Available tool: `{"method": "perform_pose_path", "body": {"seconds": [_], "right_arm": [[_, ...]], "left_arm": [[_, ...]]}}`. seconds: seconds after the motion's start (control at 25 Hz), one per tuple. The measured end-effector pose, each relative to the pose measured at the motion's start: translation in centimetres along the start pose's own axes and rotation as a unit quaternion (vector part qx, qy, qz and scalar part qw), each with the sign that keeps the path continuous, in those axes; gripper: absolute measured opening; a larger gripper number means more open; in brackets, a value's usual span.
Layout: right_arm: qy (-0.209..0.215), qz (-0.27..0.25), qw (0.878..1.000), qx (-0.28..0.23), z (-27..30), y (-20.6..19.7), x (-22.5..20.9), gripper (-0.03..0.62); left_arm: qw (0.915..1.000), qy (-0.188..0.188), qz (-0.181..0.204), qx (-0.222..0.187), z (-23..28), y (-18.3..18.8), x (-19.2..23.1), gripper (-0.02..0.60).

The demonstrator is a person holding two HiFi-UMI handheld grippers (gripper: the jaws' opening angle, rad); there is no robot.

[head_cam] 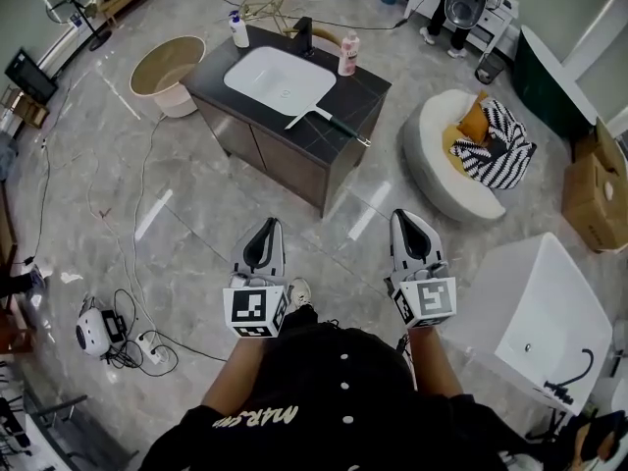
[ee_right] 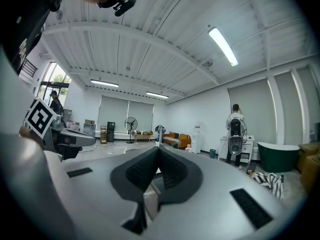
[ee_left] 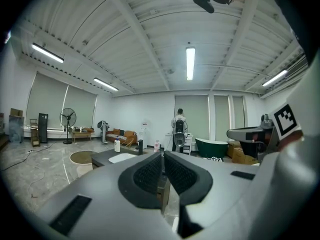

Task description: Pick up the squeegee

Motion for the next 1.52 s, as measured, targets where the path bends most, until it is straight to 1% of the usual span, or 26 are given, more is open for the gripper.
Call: {"method": "perform_pose_path", "body": {"seconds": [0.28,0.48,0.68,0.8,0.92,1.12,1.32,1.52], "right_arm": [[-0.015,0.0,1.0,0.004,6.2,0.3,0.1,-0.003],[-0.025,-0.002,1.0,0.007,9.0,0.4,0.3,-0.003],[-0.036,0.002,0.999,0.023,10.9,-0.6,-0.3,-0.003],[-0.04,0.004,0.999,0.023,12.2,-0.9,-1.2,-0.003],[-0.04,0.009,0.999,0.027,13.9,-1.5,-2.2,-0.003],[-0.025,0.01,0.999,0.025,17.9,-1.9,-4.7,-0.003],[-0.015,0.012,1.0,0.019,23.5,-2.0,-8.3,-0.003],[-0.008,0.011,1.0,0.004,28.5,-1.0,-12.2,-0.003]], "left_arm": [[0.9999,-0.011,-0.002,0.0,4.2,0.9,4.6,0.021],[0.9997,-0.024,0.0,0.01,6.5,0.6,7.0,0.021],[0.9992,-0.032,-0.008,0.023,8.9,-0.1,8.1,0.021],[0.999,-0.039,-0.007,0.022,10.6,0.1,8.1,0.021],[0.999,-0.038,-0.007,0.02,12.5,0.3,8.4,0.021],[0.9993,-0.025,-0.002,0.026,16.8,0.8,9.3,0.021],[0.9996,-0.015,-0.002,0.022,22.8,1.8,10.4,0.021],[0.9999,-0.011,0.003,0.008,28.9,4.0,10.2,0.021]]}}
Point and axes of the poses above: the fingertips, and each gripper's own axes: z forward along the fingers, x to its left, y out of its top, the point moved 1 cm from there along -z, backward along the fingers
